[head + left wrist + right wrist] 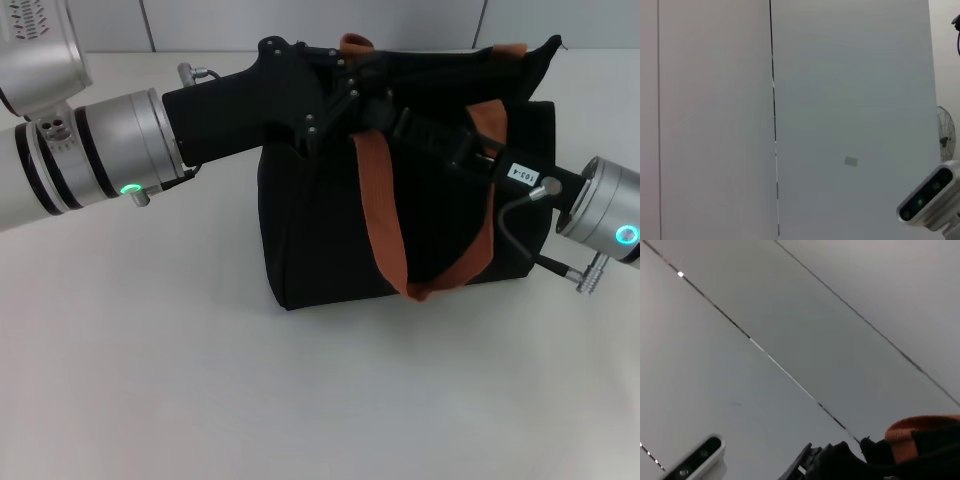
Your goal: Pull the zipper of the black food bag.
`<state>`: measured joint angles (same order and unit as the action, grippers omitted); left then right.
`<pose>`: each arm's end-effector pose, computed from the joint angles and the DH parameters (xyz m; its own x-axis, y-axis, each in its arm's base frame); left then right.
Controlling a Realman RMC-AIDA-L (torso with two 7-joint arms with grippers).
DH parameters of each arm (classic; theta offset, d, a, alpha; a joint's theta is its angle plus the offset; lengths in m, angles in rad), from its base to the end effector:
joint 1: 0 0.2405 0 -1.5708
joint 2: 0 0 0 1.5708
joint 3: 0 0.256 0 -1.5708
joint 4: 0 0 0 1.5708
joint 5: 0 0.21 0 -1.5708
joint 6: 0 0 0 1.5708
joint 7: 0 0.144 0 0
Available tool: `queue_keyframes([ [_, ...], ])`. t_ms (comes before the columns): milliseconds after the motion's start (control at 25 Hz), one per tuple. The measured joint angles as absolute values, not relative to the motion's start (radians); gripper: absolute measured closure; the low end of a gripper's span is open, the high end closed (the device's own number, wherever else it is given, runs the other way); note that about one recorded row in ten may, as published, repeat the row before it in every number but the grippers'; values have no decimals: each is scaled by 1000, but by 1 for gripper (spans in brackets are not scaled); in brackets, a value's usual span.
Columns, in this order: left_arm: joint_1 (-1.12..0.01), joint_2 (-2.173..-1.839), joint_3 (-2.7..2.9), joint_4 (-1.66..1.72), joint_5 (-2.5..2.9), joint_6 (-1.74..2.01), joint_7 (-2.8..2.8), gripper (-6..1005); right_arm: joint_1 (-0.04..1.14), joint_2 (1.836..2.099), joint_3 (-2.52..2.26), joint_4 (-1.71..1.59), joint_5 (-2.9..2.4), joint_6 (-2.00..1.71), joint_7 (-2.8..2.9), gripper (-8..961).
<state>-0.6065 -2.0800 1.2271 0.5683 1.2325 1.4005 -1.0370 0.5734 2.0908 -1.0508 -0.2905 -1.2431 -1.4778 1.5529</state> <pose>-0.1644 0.3590 -0.0295 0.6877 -0.0582 0.7237 0.1913 -0.9470 -0.2579 0.2188 0.3333 -0.0421 0.2456 -0.5842 -0.7736 -0.6854 -0.6690 0.2876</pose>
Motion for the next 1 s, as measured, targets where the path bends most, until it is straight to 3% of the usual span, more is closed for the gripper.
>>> queue_keyframes([
  [400,-611,-2080,1229,571,1226,1397,-1034,954,557,2090,-1042,-295,-1241,-1495,1314,193],
  [1000,-611,-2080,1234,566,1193,1391,-1018,951,589,2084,-1048,-293,-1244,-1519,1426,193],
])
